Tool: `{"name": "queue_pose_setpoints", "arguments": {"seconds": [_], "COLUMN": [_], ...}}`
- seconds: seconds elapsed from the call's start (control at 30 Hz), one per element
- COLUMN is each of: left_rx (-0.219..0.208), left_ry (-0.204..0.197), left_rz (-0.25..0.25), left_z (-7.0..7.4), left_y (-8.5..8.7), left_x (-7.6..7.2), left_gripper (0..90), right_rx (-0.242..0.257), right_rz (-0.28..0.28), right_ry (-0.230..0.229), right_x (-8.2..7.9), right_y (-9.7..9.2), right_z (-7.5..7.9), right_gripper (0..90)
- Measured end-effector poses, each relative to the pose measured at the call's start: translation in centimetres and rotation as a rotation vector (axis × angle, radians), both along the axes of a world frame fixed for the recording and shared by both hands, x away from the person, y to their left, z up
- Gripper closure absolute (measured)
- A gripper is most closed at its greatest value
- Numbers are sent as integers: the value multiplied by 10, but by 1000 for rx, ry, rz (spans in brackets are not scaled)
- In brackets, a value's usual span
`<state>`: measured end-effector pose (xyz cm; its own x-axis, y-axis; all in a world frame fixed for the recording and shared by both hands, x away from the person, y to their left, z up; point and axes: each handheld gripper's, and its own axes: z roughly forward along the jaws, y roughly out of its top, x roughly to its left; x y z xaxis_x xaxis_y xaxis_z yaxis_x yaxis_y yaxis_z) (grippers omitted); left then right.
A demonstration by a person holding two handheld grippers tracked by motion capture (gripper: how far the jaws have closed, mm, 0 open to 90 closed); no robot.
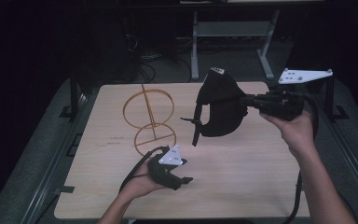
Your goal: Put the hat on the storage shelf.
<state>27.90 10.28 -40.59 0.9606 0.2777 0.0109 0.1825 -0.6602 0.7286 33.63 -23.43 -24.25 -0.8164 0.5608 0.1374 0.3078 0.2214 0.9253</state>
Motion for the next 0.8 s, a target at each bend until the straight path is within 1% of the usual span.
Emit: {"name": "queue_pose_setpoints", "arguments": {"seconds": [0.2,0.3,0.37,0.43,0.5,0.57,0.67,0.73,0.77,0.8], "left_rx": [3,6,-2,-3,-5,-9,2,-7,-6,-6], "left_ry": [-4,-7,-3,1,1,10,3,3,-2,-2], "left_rz": [-2,-8,2,2,3,7,3,7,4,4], "left_z": [0,0,-1,-1,-1,-1,-1,-1,0,0], "left_y": [0,1,0,1,1,1,1,2,2,2], "left_x": [2,4,4,5,4,3,3,3,3,3], "left_gripper": [360,357,357,356,355,354,351,351,350,350], "right_rx": [-13,-16,-13,-14,-14,-12,-7,0,1,1], "right_rz": [25,45,48,62,63,78,85,93,100,100], "right_ry": [-9,-22,-24,-28,-32,-36,-37,-36,-38,-38], "right_x": [9,14,15,19,20,24,26,28,29,29], "right_y": [16,25,27,36,38,47,52,57,63,63], "right_z": [12,20,22,27,28,33,36,37,39,39], "right_gripper": [865,865,865,865,865,865,865,865,865,865]}}
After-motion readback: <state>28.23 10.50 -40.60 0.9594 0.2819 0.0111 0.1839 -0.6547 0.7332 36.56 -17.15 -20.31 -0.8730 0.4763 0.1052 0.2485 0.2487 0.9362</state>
